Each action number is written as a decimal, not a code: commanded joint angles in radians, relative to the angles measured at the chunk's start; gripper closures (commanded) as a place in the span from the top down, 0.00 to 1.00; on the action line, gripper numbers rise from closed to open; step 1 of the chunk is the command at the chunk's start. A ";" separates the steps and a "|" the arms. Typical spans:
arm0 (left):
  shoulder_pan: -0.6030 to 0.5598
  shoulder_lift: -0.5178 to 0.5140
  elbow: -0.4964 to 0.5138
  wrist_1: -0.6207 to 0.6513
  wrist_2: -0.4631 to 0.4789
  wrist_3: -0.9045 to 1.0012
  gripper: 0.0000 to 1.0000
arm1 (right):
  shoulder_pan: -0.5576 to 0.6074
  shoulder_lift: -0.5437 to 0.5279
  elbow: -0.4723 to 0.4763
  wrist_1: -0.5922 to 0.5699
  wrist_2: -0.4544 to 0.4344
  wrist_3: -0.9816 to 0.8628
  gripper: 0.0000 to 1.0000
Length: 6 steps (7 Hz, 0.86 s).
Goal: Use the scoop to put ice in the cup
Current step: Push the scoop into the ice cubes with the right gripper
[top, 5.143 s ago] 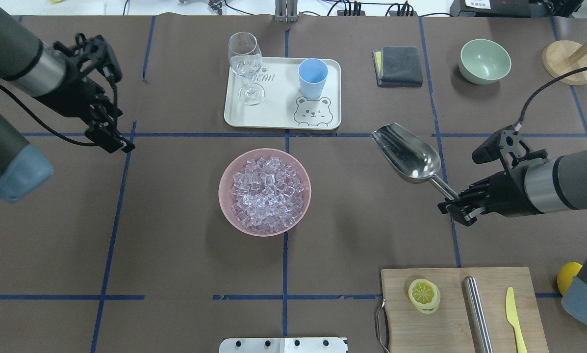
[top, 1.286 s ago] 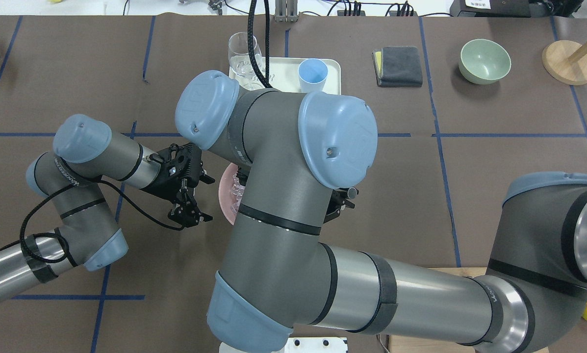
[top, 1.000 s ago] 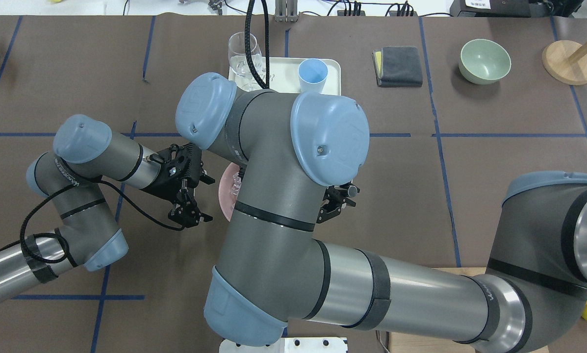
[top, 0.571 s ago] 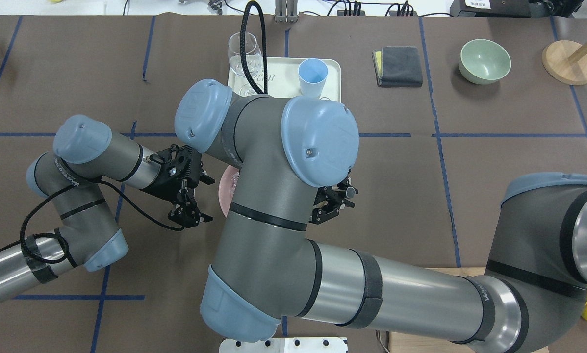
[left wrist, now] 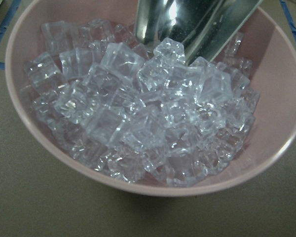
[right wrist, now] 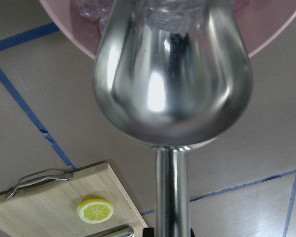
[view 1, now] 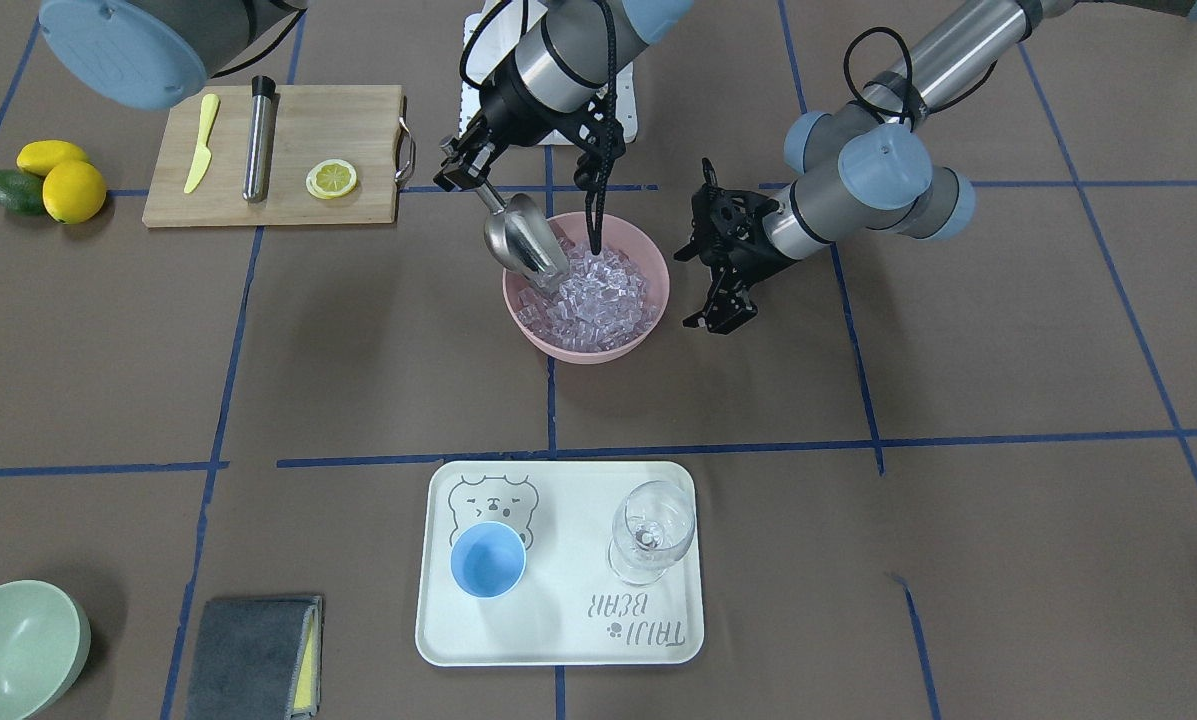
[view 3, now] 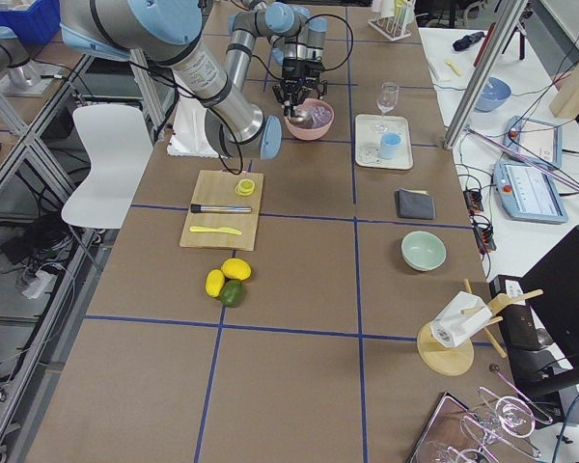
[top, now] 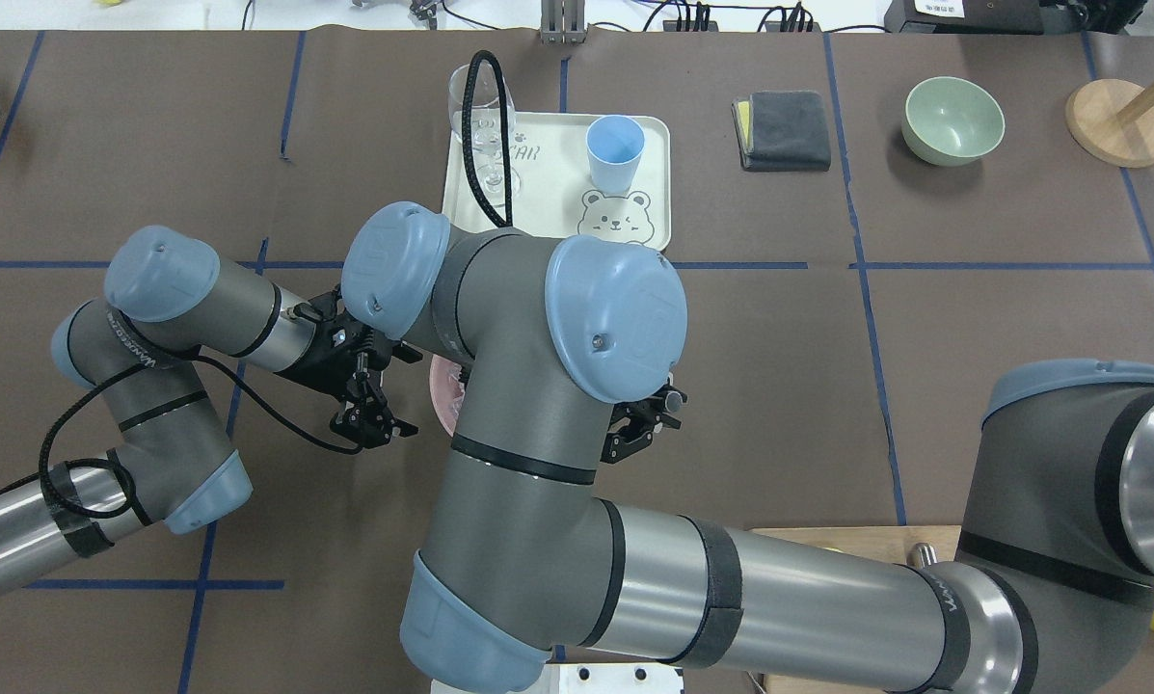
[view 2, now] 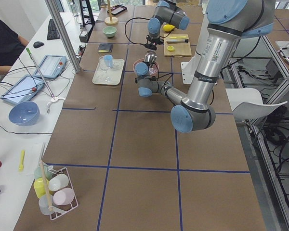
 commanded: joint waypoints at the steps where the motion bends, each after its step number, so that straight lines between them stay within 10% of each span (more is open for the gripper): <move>1: 0.000 0.000 -0.003 0.000 0.000 0.000 1.00 | -0.001 -0.037 0.000 0.066 0.001 -0.003 0.00; 6: -0.002 0.000 -0.015 0.000 -0.002 -0.005 1.00 | 0.031 -0.122 0.026 0.174 0.051 -0.072 0.00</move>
